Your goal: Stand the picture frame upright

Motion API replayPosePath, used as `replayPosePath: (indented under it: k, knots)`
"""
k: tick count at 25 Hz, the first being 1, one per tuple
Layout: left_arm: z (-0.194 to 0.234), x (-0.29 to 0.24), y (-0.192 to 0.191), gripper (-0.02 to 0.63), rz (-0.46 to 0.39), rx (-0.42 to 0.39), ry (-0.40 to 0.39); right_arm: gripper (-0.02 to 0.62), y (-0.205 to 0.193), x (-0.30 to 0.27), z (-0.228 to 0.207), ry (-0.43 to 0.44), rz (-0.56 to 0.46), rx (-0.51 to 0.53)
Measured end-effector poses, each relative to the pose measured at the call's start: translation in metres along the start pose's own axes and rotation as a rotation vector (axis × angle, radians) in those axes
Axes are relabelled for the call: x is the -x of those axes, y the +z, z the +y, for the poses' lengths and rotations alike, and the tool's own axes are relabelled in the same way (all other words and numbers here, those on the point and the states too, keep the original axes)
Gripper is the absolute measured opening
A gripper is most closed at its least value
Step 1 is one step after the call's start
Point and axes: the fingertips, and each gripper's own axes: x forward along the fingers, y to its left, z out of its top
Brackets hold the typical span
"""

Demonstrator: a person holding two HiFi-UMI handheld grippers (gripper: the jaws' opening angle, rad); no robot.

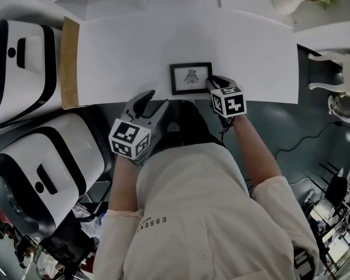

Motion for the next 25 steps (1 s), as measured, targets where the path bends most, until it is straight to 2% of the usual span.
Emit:
replayPosePath:
  k: [11,16,19,25]
  knots:
    - [-0.015,-0.001,-0.020,0.186,0.019,0.013,-0.050,0.100,-0.029,0.017,0.012,-0.007,0.011,0.002]
    - [-0.024,-0.007,-0.038,0.185,0.034,0.090,-0.089,0.100,-0.041,0.025,0.010,-0.010,0.012,-0.002]
    - [-0.028,-0.014,-0.044,0.186,0.052,0.107,-0.103,0.100,-0.048,0.030,0.007,-0.012,0.020,0.005]
    - [-0.046,-0.033,-0.050,0.184,0.046,0.185,-0.185,0.100,-0.059,0.038,0.001,-0.011,0.026,0.009]
